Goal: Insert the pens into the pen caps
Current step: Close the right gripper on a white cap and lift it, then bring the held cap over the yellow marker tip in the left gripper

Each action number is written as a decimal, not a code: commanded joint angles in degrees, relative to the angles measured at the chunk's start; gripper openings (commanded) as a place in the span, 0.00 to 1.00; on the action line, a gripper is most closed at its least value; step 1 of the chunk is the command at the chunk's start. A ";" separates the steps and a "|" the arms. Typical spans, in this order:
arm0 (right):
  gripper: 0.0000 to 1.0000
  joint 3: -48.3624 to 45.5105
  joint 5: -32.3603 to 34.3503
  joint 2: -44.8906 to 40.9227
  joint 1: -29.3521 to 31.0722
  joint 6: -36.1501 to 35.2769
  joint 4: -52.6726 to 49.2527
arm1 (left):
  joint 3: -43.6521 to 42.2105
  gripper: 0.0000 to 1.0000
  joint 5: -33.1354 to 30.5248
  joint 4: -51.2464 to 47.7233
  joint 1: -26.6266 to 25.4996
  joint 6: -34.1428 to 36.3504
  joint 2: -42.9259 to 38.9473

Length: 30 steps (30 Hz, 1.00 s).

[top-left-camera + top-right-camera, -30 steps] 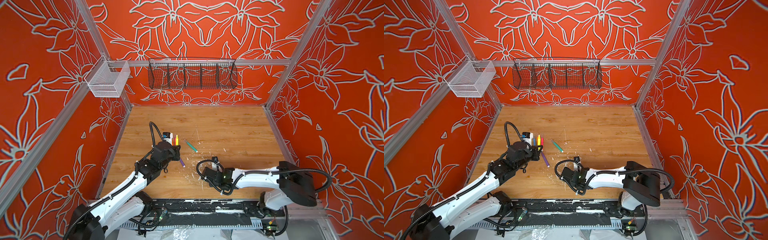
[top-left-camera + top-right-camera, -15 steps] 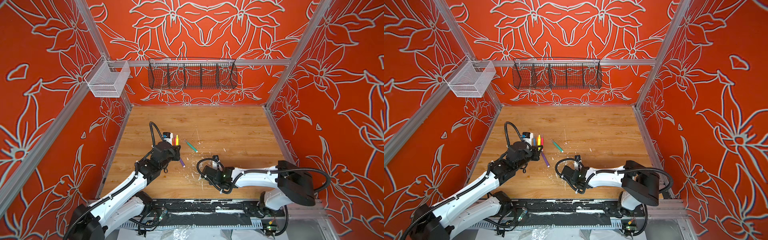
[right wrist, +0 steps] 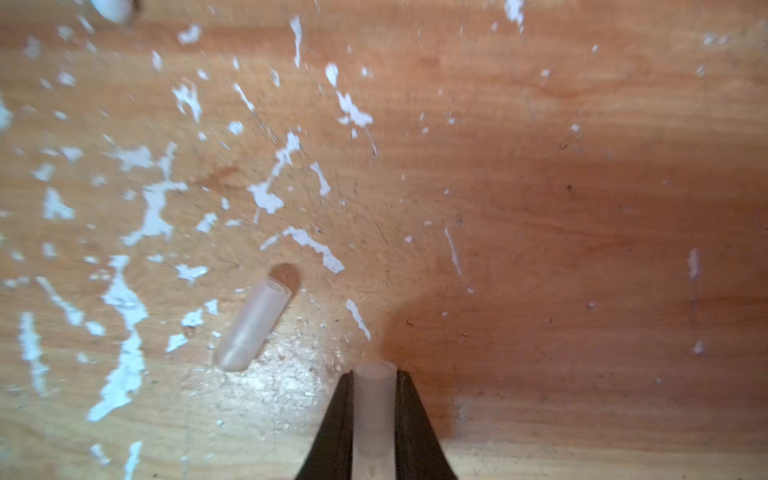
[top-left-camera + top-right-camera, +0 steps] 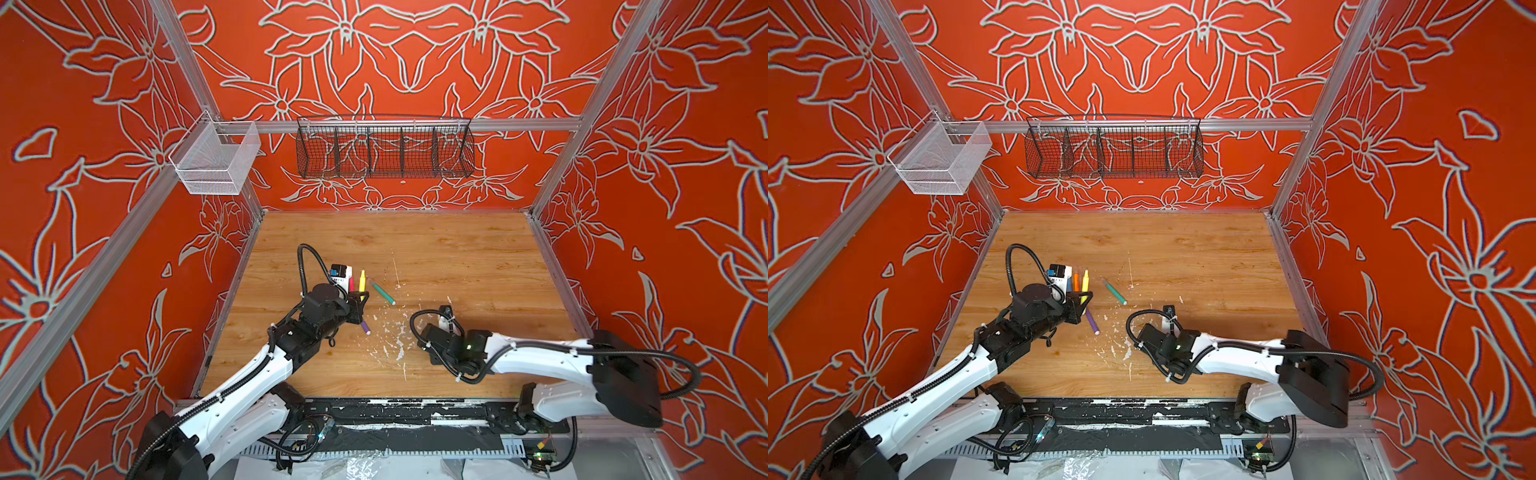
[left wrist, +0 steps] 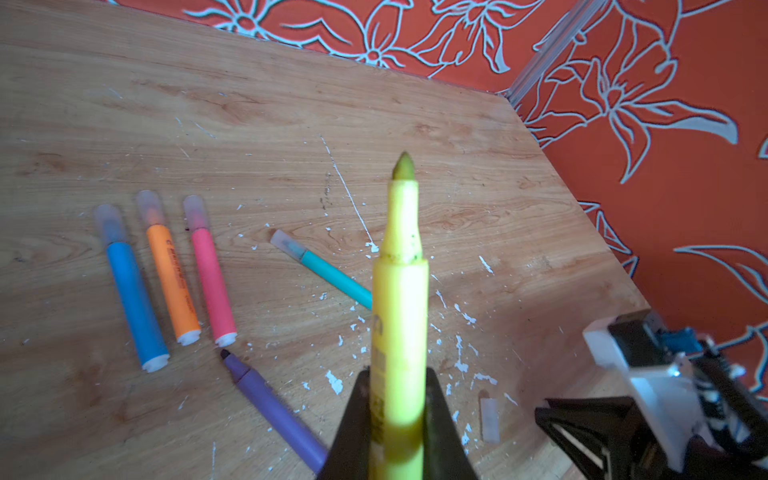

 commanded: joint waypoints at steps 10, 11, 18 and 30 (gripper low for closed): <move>0.00 5.69 7.77 -20.81 -1.86 -7.56 -2.16 | -2.82 0.00 9.56 9.92 -5.97 5.31 -3.38; 0.00 6.33 8.03 -21.75 -1.79 -8.21 -1.39 | -2.92 0.00 9.76 10.32 -6.55 5.74 -3.41; 0.00 10.08 7.26 -24.53 -1.79 -12.90 7.74 | -2.95 0.00 12.85 12.45 -8.38 6.92 -2.28; 0.00 7.75 3.71 -20.49 -1.79 -12.19 28.31 | -2.73 0.00 14.28 13.34 -9.53 7.58 -0.99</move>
